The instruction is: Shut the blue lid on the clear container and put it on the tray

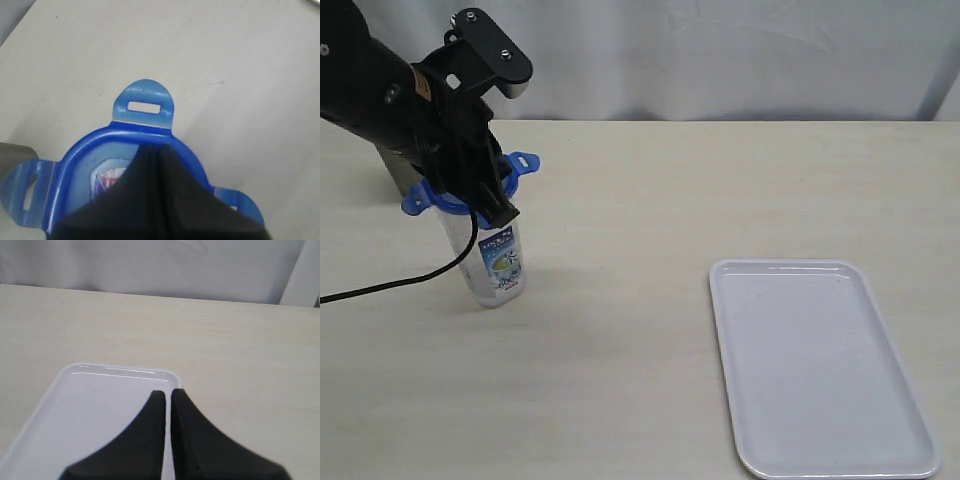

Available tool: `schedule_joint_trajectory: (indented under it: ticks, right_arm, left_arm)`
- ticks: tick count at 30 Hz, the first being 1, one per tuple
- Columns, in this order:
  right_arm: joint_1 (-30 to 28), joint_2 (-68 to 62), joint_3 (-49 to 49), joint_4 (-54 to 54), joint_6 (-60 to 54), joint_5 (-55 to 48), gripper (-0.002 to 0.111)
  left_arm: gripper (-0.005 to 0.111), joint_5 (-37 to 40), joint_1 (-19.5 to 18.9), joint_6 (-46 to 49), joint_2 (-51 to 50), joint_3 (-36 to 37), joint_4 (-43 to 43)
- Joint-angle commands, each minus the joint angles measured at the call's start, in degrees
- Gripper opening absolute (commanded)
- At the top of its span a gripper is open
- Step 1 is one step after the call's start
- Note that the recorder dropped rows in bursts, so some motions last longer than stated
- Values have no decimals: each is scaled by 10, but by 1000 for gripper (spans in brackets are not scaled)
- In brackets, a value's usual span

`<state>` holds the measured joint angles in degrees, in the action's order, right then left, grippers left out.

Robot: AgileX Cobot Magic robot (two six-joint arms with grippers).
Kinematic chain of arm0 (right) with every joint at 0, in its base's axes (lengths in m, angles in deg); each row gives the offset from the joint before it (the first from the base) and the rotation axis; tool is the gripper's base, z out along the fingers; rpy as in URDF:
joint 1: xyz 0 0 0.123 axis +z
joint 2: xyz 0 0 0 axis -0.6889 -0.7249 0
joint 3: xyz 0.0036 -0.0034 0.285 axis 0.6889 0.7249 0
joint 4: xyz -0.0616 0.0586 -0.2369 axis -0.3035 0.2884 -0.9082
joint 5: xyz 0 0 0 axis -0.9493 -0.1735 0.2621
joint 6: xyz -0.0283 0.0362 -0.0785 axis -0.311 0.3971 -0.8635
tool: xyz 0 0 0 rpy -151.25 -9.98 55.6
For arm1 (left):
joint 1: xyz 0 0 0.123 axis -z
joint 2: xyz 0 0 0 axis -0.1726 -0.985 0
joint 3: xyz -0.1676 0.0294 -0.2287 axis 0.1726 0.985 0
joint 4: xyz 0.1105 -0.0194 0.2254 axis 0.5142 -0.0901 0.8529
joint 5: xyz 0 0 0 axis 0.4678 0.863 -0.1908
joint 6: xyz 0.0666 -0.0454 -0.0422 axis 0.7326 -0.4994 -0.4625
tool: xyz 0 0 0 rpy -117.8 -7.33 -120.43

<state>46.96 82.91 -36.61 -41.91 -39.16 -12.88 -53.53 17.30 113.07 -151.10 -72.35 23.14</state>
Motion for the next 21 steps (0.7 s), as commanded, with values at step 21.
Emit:
schedule_joint_trajectory:
  ticks: [21]
  right_arm:
    - [1,3,1,-1,-2,1,4]
  left_arm:
    - [0,-5,1,-6,5,0,12]
